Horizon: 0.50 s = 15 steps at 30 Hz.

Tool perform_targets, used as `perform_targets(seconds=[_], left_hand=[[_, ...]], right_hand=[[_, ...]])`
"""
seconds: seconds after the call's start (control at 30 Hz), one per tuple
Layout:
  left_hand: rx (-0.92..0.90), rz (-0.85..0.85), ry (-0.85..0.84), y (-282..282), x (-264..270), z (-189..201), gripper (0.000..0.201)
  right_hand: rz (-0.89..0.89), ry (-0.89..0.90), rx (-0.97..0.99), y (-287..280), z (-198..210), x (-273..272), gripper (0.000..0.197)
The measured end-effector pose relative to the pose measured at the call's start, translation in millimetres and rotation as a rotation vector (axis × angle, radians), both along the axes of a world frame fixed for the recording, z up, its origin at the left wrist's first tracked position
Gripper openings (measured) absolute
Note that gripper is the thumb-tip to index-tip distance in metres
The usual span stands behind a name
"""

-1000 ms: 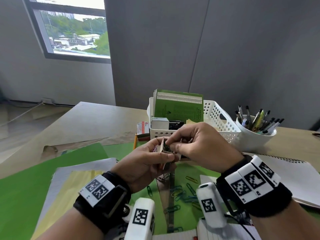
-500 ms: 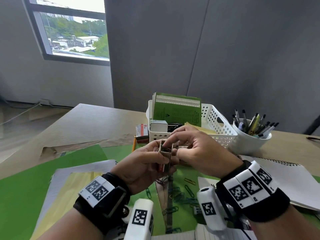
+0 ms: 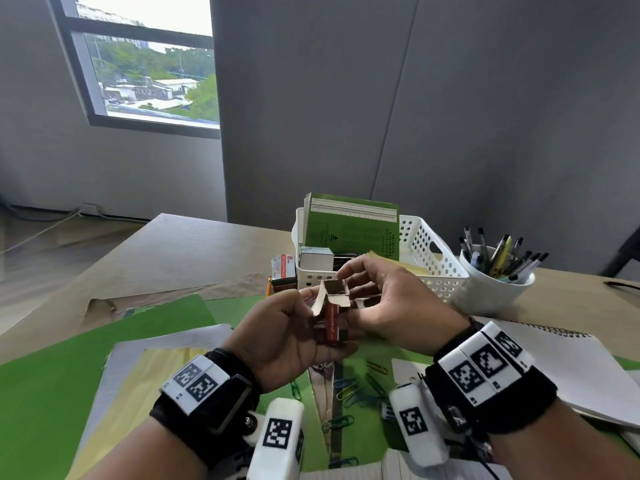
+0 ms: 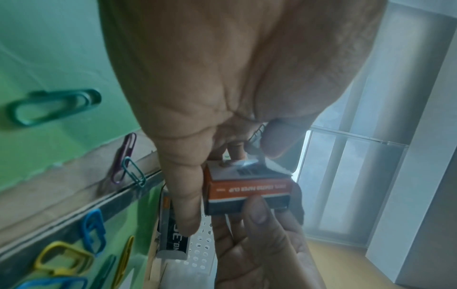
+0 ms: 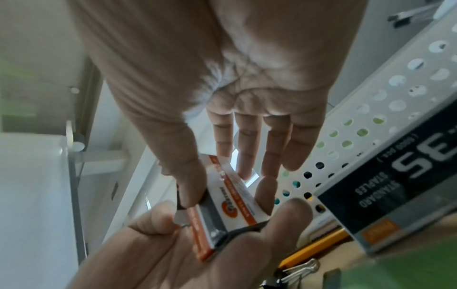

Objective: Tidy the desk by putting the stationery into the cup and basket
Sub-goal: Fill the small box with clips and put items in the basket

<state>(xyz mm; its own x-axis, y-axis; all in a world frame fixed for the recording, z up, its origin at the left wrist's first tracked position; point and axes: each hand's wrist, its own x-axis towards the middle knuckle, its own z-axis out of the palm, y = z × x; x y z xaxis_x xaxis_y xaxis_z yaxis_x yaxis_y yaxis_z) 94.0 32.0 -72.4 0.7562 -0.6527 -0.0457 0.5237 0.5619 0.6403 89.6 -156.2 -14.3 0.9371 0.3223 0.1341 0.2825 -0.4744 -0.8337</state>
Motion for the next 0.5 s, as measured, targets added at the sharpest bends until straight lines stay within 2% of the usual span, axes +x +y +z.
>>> perform_targets(seconds=[0.1, 0.2, 0.37, 0.5], left_hand=[[0.048, -0.009, -0.009, -0.1, -1.9, 3.8, 0.054], [0.025, 0.024, 0.090, 0.8, 1.8, 2.1, 0.053], [0.132, 0.165, 0.223, 3.5, 4.1, -1.3, 0.035], [0.171, 0.157, 0.216, 4.8, 2.5, 1.7, 0.034]], right_hand=[[-0.015, -0.002, 0.029, -7.8, 2.3, 0.1, 0.043], [-0.048, -0.006, 0.106, -16.8, 5.9, -4.2, 0.048], [-0.164, -0.032, 0.149, -39.1, 8.9, -19.3, 0.062], [-0.192, 0.068, 0.230, -56.9, 1.4, -32.1, 0.050]])
